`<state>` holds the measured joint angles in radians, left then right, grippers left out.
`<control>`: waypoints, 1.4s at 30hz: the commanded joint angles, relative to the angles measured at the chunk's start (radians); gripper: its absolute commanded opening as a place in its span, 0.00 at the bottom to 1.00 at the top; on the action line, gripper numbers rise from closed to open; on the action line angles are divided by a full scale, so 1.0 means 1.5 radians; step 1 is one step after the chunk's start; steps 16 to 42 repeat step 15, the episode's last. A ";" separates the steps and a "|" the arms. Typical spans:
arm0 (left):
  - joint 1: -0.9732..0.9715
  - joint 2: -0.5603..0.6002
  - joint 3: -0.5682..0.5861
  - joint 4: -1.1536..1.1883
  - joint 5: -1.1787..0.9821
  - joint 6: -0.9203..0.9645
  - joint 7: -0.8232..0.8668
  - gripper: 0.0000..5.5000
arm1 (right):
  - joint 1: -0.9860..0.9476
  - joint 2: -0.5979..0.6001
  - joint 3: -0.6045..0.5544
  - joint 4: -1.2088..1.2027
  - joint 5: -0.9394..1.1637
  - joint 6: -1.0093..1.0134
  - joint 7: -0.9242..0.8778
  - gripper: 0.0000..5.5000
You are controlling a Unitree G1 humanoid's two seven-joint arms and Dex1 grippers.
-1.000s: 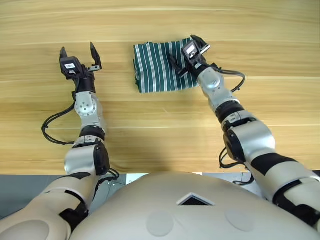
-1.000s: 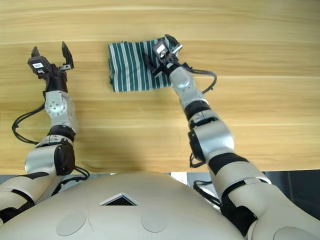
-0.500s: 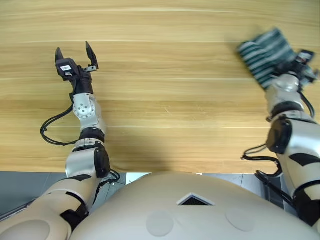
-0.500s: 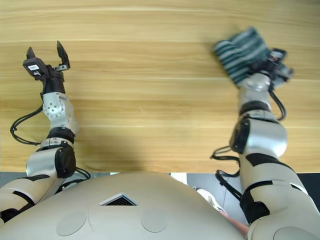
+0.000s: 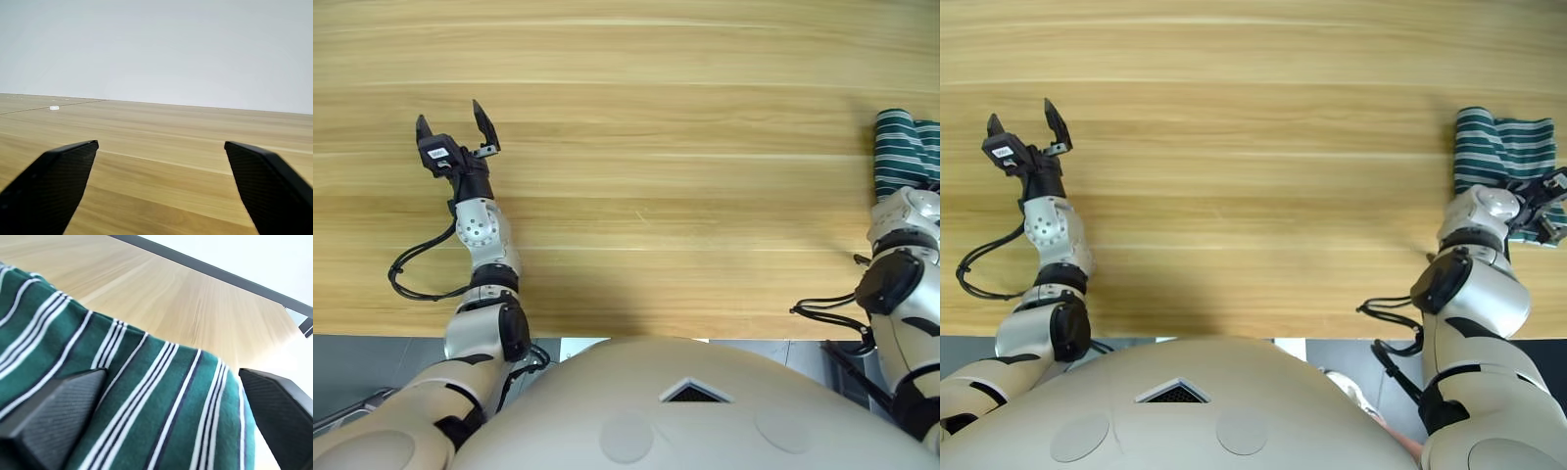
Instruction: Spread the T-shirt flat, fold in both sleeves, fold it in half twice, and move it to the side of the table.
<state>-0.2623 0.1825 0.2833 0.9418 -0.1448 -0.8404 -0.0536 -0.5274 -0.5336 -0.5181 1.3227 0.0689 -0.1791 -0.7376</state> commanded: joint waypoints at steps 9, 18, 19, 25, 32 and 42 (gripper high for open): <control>0.182 -0.192 -0.208 -0.157 0.179 -0.018 0.064 0.87 | 0.231 0.384 0.467 -0.341 -0.207 -0.363 0.246 0.90; 0.237 -0.206 -0.258 -0.143 0.152 0.010 0.025 0.87 | 0.363 0.349 0.540 -0.450 -0.290 -0.351 0.284 0.90; 0.237 -0.206 -0.258 -0.143 0.152 0.010 0.025 0.87 | 0.363 0.349 0.540 -0.450 -0.290 -0.351 0.284 0.90; 0.237 -0.206 -0.258 -0.143 0.152 0.010 0.025 0.87 | 0.363 0.349 0.540 -0.450 -0.290 -0.351 0.284 0.90; 0.237 -0.206 -0.258 -0.143 0.152 0.010 0.025 0.87 | 0.363 0.349 0.540 -0.450 -0.290 -0.351 0.284 0.90; 0.237 -0.206 -0.258 -0.143 0.152 0.010 0.025 0.87 | 0.363 0.349 0.540 -0.450 -0.290 -0.351 0.284 0.90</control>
